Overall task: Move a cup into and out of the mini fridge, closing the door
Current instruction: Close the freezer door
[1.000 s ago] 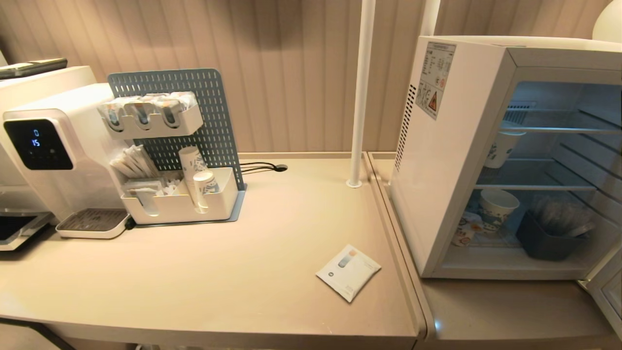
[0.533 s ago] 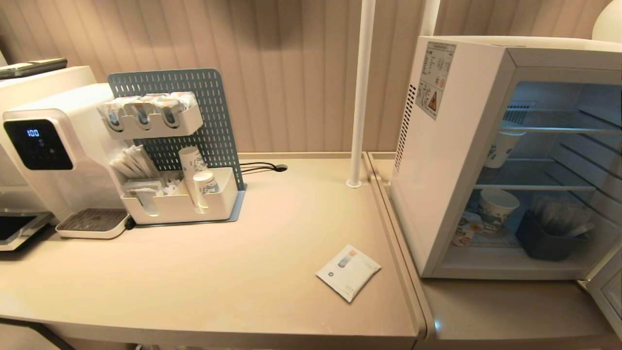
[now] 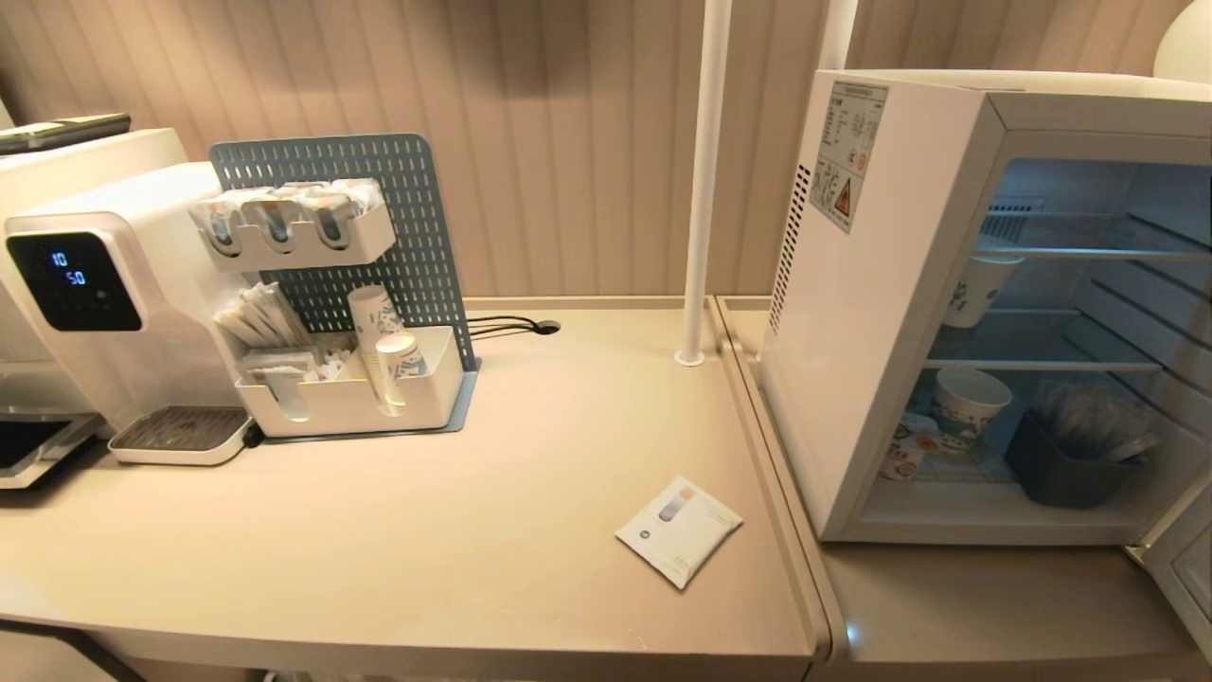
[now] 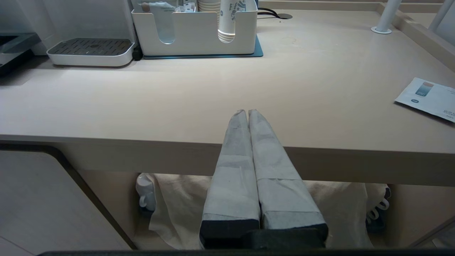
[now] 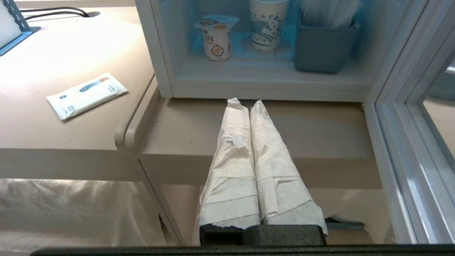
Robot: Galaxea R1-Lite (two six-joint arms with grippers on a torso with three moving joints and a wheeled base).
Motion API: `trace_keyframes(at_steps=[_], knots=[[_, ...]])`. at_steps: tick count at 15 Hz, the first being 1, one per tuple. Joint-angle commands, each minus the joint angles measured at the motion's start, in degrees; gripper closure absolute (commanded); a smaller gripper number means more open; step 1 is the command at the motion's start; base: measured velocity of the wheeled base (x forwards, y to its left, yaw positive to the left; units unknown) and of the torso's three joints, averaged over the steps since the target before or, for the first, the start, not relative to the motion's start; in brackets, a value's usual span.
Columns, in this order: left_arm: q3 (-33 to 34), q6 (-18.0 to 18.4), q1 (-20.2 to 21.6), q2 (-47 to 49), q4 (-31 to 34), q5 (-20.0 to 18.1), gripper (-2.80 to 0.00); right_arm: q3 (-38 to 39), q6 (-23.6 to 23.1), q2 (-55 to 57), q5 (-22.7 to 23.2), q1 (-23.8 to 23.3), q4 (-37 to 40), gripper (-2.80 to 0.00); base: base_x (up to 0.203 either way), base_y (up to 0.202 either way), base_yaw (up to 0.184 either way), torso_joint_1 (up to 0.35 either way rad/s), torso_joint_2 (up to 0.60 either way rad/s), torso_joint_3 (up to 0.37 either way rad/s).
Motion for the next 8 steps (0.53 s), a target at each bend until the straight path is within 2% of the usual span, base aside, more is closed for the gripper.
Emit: trace_keyframes(at_steps=[1,8], knots=[[0.09,-0.08,0.02,0.00,-0.01,-0.01,0.00,0.22,0.02,-0.01,-0.02,-0.01,-0.26,0.00,0.000,0.000,0.000,0.000,0.00,0.000],[0.09,-0.08,0.02,0.00,-0.01,0.06,0.00,0.22,0.02,0.07,-0.02,-0.01,-0.26,0.00,0.000,0.000,0.000,0.000,0.00,0.000]])
